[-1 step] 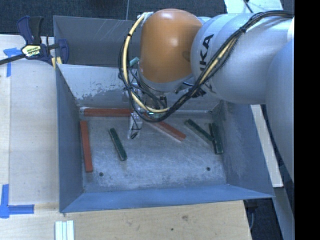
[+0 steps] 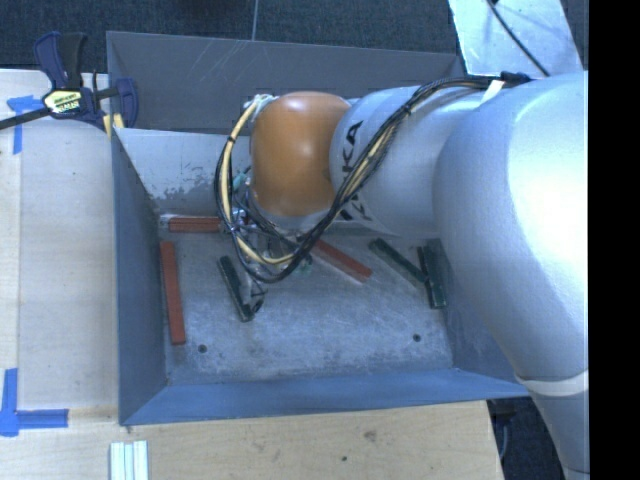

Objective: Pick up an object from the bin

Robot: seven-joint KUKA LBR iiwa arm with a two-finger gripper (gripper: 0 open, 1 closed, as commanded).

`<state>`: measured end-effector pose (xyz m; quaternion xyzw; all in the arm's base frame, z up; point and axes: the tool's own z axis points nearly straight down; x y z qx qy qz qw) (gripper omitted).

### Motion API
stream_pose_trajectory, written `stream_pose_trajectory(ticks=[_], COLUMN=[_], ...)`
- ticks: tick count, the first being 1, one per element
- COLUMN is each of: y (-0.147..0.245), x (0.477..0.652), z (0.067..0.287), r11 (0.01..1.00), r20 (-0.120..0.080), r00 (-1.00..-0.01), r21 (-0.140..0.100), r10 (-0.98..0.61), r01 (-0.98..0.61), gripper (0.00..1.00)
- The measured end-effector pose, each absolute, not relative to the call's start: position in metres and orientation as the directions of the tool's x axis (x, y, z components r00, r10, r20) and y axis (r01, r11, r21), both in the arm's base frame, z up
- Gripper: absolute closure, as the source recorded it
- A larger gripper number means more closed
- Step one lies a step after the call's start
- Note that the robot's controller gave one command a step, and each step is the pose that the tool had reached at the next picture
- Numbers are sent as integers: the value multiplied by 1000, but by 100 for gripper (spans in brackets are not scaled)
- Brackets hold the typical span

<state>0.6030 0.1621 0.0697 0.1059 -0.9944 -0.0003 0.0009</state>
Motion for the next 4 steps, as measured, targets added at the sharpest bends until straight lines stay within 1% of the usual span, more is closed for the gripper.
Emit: stream_pose_trajectory(ticks=[1, 2, 3, 4], y=[111, 169, 166, 155], x=[573, 594, 594, 576], z=[70, 76, 75, 234], r11=[989, 971, 972, 980], r20=[-2, -7, -4, -12], r00=[-989, -971, -972, -980], r21=[0, 2, 1, 1], r10=[-148, -240, -236, -201], r01=[-148, -240, -236, -201], gripper=[0, 0, 100, 100])
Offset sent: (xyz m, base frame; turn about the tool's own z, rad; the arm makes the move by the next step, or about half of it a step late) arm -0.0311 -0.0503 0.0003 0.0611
